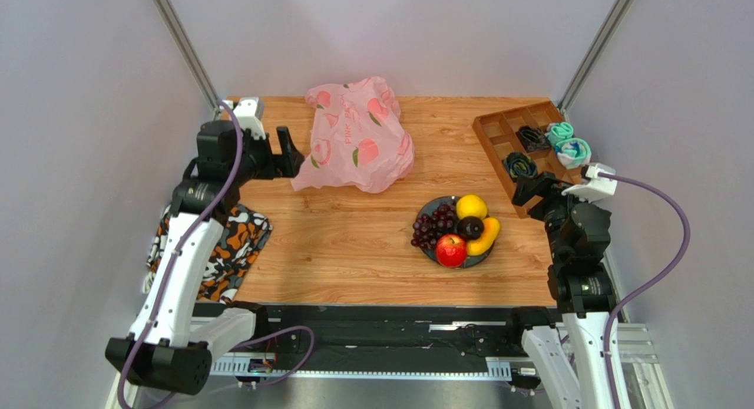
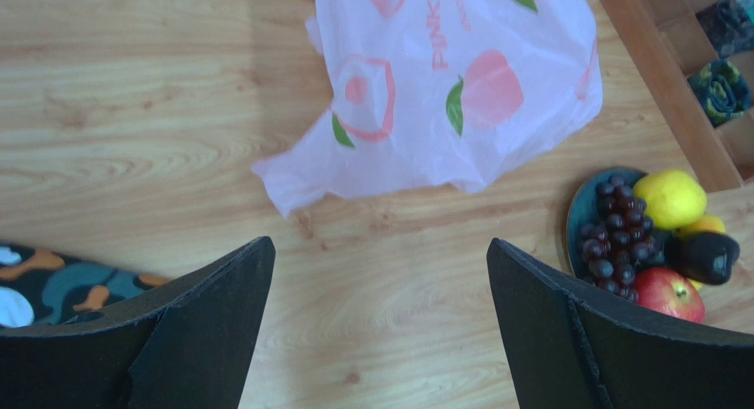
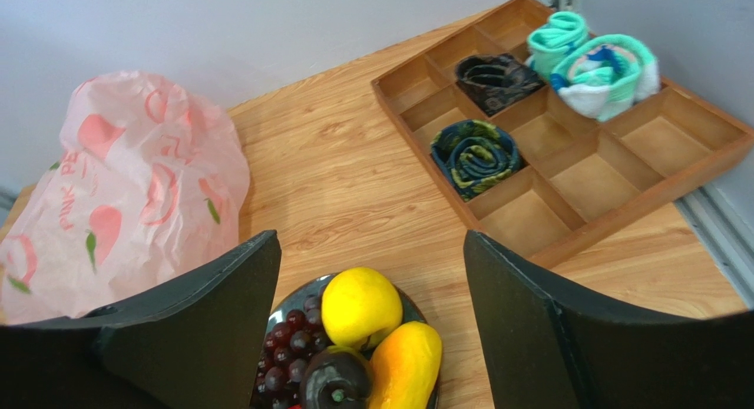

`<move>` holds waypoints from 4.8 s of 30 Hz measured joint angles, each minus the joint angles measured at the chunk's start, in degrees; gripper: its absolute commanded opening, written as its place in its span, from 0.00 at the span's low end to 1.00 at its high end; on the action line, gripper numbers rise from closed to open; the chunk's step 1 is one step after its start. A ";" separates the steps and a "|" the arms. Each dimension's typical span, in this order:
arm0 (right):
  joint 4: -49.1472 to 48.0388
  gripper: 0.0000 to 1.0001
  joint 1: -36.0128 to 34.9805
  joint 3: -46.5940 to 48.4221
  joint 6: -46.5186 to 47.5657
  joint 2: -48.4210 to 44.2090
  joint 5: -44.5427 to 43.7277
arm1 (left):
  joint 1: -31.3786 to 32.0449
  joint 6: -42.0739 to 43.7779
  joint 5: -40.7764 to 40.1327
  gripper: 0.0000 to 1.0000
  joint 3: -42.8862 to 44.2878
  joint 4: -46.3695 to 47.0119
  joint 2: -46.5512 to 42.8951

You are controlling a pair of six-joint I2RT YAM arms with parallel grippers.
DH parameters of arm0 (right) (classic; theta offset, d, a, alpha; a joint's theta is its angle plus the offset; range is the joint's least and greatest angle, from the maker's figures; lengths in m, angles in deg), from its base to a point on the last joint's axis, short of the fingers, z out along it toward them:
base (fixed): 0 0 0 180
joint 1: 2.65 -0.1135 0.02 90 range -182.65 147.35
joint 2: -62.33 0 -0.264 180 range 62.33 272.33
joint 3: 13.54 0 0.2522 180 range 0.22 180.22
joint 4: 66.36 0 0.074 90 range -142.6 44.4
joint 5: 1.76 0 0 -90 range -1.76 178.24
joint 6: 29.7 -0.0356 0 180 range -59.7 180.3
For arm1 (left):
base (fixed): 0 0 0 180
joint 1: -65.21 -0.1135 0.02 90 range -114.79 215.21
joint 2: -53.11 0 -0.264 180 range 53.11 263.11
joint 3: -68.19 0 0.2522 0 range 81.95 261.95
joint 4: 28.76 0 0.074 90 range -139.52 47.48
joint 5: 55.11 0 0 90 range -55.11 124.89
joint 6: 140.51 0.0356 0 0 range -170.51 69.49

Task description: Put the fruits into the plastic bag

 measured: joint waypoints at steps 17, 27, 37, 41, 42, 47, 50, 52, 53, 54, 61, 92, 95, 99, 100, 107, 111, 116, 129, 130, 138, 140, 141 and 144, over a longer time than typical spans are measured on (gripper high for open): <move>-0.85 0.76 -1.09 1.55 -2.01 5.35 13.97 | -1.18 -0.13 1.75 0.95 13.90 3.13 29.44; -0.83 0.76 -6.86 1.68 -2.01 9.57 16.00 | -1.18 -3.72 8.98 0.90 14.53 8.46 39.71; -2.12 0.76 -19.71 3.56 -2.10 17.77 12.20 | -1.18 -6.32 12.81 0.26 15.10 11.32 43.89; -2.86 0.76 -23.17 3.76 -2.36 21.18 10.58 | -0.37 -7.96 13.92 0.00 14.97 12.07 43.85; -2.84 0.76 -23.69 3.91 -2.40 21.92 10.05 | -0.02 -8.41 13.79 0.00 14.60 12.39 43.65; -2.58 0.76 -24.50 4.94 -2.62 24.15 7.74 | 6.40 -10.86 9.70 0.04 8.00 12.90 37.94; -1.88 0.76 -24.50 5.70 -2.82 24.90 6.88 | 12.90 -12.26 7.21 0.20 4.26 12.81 33.07; -1.44 0.76 -24.52 6.21 -2.86 25.42 6.54 | 16.81 -12.79 6.78 0.43 2.95 12.79 30.49; -1.20 0.76 -24.59 6.47 -2.95 25.66 6.47 | 18.29 -13.16 6.62 0.49 2.54 12.76 29.29; -1.07 0.77 -24.74 6.58 -2.97 25.86 6.29 | 18.93 -13.05 6.54 0.58 2.36 12.63 28.46; -0.44 0.80 -29.09 8.02 -3.41 28.72 3.41 | 18.03 -10.34 -3.67 0.81 2.49 8.85 20.85; -0.11 0.77 -14.32 54.80 -1.99 82.60 1.55 | 10.05 0.83 -19.87 0.83 5.79 4.13 9.90; -1.86 0.79 -18.71 45.05 0.33 74.47 0.55 | 10.05 1.16 -19.10 0.83 5.79 3.98 9.92; -1.73 0.80 -27.63 38.95 2.93 67.12 -2.29 | 9.68 1.18 -17.70 0.83 6.36 3.21 10.58; -1.64 0.80 -29.94 38.80 3.37 66.62 -3.52 | 9.62 1.20 -17.38 0.83 6.69 3.06 10.97; 2.10 0.80 -34.60 39.58 3.65 70.99 -15.23 | 9.35 1.40 -16.35 0.83 7.19 2.84 12.55; 4.79 0.80 -33.55 40.41 3.45 75.58 -21.18 | 9.27 1.60 -16.13 0.83 7.52 2.67 13.70; 6.25 0.63 -31.74 43.91 3.76 80.61 -24.35 | 8.63 1.64 -13.70 0.83 8.17 1.64 15.56; 12.48 0.00 -28.46 54.18 8.26 81.22 -16.09 | 8.20 2.36 -10.19 0.82 11.08 -1.22 18.45; 13.00 0.00 -28.46 54.29 8.52 79.19 -14.91 | 8.20 2.36 -10.01 0.82 11.32 -1.42 18.64; 16.00 0.00 -28.46 60.24 9.07 67.87 -8.61 | 8.20 2.32 -8.24 0.82 11.91 -2.73 19.96; 16.37 0.00 -28.41 60.28 8.96 66.75 -7.37 | 8.20 2.25 -8.11 0.82 12.11 -3.04 20.68; 16.57 0.00 -28.33 60.26 8.79 66.62 -6.56 | 8.20 2.16 -8.07 0.82 12.17 -3.13 21.18; 18.03 0.00 -27.96 60.26 8.11 66.69 -3.87 | 8.20 1.44 -5.99 0.81 12.13 -2.93 22.64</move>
